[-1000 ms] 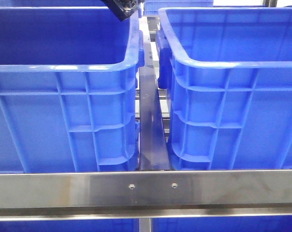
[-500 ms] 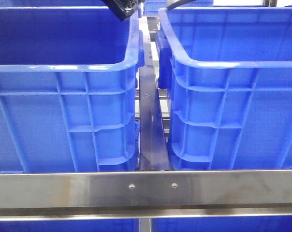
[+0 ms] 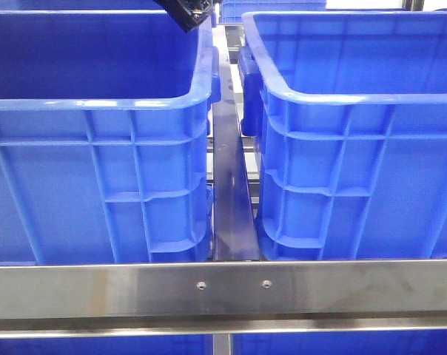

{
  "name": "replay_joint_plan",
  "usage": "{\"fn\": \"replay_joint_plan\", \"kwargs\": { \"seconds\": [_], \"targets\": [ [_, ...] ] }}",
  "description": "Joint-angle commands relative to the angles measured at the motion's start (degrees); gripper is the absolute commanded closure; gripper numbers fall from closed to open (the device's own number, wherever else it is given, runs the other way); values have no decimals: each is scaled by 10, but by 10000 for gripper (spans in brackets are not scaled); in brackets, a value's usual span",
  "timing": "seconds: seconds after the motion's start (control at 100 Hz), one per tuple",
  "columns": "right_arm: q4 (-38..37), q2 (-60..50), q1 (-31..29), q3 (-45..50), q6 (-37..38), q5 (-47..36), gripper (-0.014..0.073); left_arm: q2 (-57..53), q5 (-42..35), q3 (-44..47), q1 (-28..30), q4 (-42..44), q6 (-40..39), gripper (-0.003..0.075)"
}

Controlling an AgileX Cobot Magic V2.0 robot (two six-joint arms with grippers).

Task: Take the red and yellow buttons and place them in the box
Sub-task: 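Grasp the red button cap with the right gripper, release left gripper, then lower the red button into the empty crate with the right gripper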

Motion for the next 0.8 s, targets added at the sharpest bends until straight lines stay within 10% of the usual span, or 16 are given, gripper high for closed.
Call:
{"fn": "replay_joint_plan", "kwargs": {
  "seconds": [0.0, 0.15, 0.79],
  "targets": [
    [27, -21, 1, -21, -8, -9, 517, -29, 15, -18, -5, -35, -10, 290],
    [27, -21, 1, -21, -8, -10, 517, -29, 14, -18, -5, -21, -10, 35],
    [24, -45, -178, -21, -43, -12, 517, -39, 15, -32, -3, -1, -10, 31]
  ]
}}
